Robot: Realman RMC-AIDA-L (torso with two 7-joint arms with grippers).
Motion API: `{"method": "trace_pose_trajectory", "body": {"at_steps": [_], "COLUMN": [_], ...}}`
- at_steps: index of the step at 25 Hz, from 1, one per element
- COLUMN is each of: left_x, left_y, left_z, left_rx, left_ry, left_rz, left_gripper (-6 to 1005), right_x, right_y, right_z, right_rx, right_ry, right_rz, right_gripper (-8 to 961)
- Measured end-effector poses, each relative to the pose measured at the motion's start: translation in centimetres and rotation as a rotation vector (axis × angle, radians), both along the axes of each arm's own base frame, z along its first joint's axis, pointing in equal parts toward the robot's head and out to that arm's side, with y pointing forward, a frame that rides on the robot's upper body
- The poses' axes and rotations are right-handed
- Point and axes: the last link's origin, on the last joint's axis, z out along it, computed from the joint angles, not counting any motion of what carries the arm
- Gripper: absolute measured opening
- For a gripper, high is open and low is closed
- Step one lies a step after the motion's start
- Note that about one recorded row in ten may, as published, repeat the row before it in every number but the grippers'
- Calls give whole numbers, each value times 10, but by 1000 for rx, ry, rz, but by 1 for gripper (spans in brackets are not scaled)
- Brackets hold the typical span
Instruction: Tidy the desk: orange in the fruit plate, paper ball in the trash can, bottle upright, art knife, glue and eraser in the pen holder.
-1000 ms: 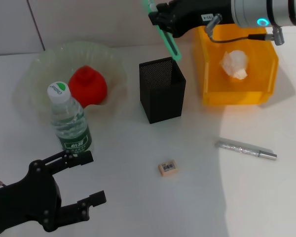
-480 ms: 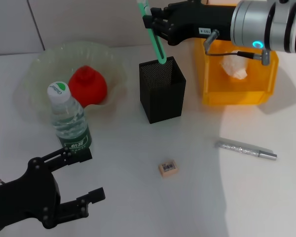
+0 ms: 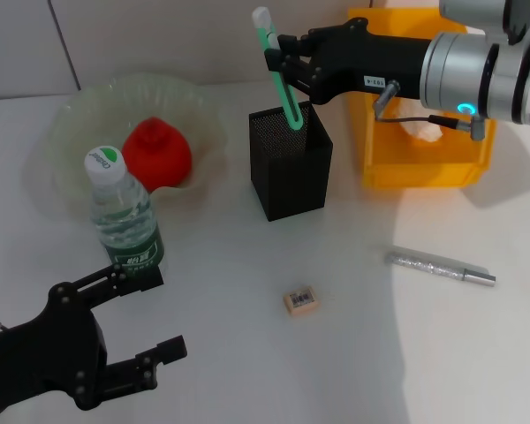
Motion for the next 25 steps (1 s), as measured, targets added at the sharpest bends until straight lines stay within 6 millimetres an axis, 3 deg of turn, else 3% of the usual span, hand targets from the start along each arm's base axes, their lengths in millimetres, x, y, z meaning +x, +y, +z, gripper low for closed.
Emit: {"method": "trace_pose_trajectory", "body": {"at_steps": [25], "left_x": [0], "left_y": [1], "left_z": [0], "left_rx": [-5], "left_ry": [1], "left_rz": [10], "left_gripper": [784], "right_x": [18], "right_y": [4], "right_z": [-19], "right_rx": [-1], "right_ry": [-5], "right_rz": [18], "right_gripper": [329]}}
